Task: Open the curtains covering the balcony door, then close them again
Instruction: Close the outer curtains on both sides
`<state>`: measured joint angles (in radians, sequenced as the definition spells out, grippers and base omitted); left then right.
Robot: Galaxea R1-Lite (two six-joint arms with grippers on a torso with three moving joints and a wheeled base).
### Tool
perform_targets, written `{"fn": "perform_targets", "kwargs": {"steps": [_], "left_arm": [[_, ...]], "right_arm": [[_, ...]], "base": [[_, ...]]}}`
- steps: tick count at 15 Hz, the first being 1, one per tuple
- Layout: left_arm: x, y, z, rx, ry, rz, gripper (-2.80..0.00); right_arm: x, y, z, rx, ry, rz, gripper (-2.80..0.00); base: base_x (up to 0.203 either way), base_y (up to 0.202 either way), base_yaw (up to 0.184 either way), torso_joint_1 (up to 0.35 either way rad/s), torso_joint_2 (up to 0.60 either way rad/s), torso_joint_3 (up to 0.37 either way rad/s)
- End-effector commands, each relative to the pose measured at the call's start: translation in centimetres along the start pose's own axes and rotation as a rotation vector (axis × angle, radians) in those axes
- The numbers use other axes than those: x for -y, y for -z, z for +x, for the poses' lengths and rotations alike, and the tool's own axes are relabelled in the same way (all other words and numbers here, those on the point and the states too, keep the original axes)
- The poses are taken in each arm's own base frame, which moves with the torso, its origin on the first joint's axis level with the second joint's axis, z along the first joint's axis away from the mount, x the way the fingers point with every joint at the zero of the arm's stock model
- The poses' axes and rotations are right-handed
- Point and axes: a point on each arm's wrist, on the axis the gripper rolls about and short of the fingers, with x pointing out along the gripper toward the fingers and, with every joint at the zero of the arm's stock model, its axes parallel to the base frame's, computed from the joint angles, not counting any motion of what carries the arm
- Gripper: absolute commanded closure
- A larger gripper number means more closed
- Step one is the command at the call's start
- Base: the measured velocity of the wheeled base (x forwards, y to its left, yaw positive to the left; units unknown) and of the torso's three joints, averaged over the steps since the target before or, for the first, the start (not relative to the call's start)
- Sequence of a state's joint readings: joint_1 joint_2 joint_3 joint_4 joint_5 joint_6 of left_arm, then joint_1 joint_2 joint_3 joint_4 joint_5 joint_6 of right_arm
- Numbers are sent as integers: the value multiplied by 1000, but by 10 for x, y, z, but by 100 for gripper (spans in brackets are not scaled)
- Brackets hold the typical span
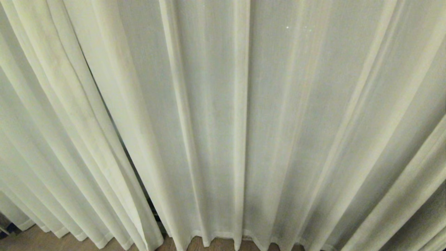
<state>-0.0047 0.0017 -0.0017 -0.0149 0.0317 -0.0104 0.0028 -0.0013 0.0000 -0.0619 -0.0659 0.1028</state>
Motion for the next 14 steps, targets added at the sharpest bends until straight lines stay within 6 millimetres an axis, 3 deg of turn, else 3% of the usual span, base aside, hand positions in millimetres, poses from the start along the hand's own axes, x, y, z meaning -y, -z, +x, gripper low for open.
{"fn": "perform_targets", "kwargs": {"steps": [1, 7, 14], "left_arm": [[0, 0, 0, 0, 0, 4, 0], [0, 0, 0, -1, 10, 23, 0], [0, 1, 0, -3, 10, 24, 0]], "right_arm": [[0, 0, 0, 0, 0, 0, 0], [0, 0, 0, 0, 0, 2, 0], [0, 0, 0, 0, 0, 0, 0]], "base": [[0, 0, 0, 0, 0, 0], [0, -15, 2, 0, 1, 0], [0, -180, 4, 0, 5, 3]]}}
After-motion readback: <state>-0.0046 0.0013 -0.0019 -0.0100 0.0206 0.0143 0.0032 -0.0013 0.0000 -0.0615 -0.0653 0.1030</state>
